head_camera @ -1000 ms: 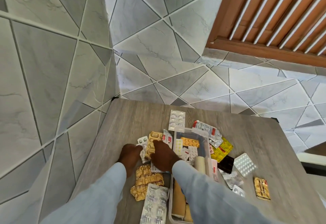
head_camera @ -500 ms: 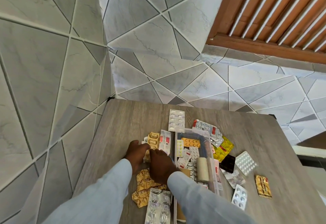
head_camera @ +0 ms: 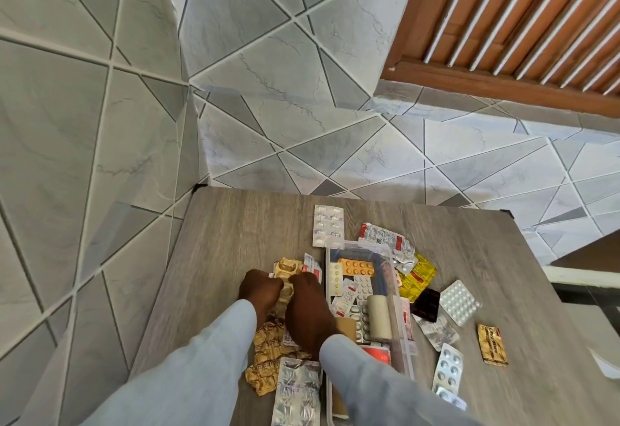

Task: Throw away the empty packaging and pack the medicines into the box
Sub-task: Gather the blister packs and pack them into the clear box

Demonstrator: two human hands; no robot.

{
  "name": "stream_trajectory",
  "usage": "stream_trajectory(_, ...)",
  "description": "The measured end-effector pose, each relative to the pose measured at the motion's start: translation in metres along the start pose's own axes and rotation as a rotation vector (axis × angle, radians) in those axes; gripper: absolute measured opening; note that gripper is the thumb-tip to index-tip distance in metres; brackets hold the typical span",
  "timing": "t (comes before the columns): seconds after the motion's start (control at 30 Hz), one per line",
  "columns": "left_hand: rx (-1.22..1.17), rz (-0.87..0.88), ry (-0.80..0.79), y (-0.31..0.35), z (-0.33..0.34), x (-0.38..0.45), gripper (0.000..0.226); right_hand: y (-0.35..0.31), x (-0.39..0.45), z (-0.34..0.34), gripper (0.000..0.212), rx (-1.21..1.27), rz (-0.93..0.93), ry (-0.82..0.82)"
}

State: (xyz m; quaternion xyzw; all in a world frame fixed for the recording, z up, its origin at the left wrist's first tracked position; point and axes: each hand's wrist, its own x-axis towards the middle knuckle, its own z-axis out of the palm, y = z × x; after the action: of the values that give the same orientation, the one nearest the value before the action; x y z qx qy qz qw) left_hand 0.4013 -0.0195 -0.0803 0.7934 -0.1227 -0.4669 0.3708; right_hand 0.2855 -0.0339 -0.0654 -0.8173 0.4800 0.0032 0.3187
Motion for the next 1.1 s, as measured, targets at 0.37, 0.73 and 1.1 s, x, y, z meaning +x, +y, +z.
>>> stream_trajectory(0.37, -0.112, 0.015, -0.046, 0.007, -0.012, -0.013, 0.01, 0.003, 0.008, 0.014, 0.062, 0.057, 0.012, -0.142)
stream_trajectory(0.73, -0.208, 0.005, -0.163, -0.001, -0.02, -0.015, 0.022, 0.004, 0.017, 0.017, 0.033, 0.407, 0.171, 0.025)
stream_trajectory(1.1, -0.335, -0.061, -0.211, -0.019, -0.028, -0.01, 0.034, -0.009, 0.011, 0.009, 0.046, 0.48, 0.264, 0.076)
